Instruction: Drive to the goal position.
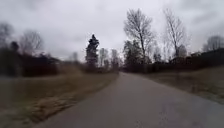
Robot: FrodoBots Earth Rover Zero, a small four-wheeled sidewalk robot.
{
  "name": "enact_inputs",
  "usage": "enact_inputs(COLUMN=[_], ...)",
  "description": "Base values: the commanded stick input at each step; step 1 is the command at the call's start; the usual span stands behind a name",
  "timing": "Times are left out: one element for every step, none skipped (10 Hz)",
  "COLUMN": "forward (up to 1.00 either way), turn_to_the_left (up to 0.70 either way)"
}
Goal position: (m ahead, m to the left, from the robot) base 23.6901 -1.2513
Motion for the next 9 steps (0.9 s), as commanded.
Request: enact_inputs(forward=[0.7, 0.7, 0.7, 0.7, 0.7, 0.7, 0.7, 0.7, 0.7], turn_to_the_left=[0.0, 0.0, 0.0, 0.0, 0.0, 0.0, 0.0, 0.0, -0.08])
